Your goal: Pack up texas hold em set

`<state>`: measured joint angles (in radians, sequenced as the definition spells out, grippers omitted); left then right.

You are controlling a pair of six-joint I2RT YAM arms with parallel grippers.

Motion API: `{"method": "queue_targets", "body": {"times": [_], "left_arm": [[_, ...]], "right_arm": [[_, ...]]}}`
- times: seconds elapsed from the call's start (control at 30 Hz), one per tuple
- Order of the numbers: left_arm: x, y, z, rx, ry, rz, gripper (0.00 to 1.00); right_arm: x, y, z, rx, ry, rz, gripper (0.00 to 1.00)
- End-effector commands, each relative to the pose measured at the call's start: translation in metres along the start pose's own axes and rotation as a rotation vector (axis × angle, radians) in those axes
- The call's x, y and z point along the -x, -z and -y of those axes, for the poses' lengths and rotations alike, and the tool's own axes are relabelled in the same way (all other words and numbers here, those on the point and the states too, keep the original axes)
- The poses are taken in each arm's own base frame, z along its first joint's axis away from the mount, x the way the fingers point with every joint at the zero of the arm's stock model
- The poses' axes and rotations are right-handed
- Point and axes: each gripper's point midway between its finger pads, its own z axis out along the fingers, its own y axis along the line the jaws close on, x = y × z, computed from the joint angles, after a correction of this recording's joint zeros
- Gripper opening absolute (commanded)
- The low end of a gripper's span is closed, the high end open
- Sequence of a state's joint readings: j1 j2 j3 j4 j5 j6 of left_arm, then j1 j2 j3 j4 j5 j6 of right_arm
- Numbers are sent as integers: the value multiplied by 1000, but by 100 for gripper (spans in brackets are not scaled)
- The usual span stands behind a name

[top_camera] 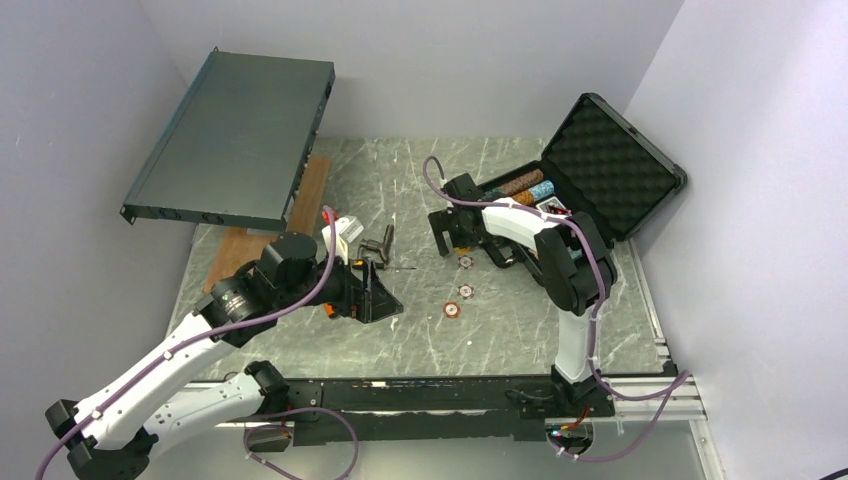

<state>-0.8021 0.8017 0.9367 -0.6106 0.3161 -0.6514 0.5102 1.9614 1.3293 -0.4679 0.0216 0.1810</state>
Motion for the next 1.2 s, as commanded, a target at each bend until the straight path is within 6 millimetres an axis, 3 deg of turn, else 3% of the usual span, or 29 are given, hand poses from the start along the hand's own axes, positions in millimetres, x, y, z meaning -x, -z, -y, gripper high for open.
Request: {"method": "queue_targets", "body": {"times": [0.0,0.13,0.7,0.93,1.17], "left_arm": [[6,0,4,-9,-3,19,99],[6,-1,3,-6,-4,16,99],[8,-2,5,-8,-18,9,99],[7,-2,5,-14,-14,8,99],[7,0,5,-11,-14,13,99]], "right_arm": [[16,-3,9,-49,8,38,92],[11,-9,10,-32,-12,29,92],[1,-15,10,-28,-7,-7,55],[10,-7,7,-14,-6,29,36],[38,19,5,-4,-14,142,30]]}}
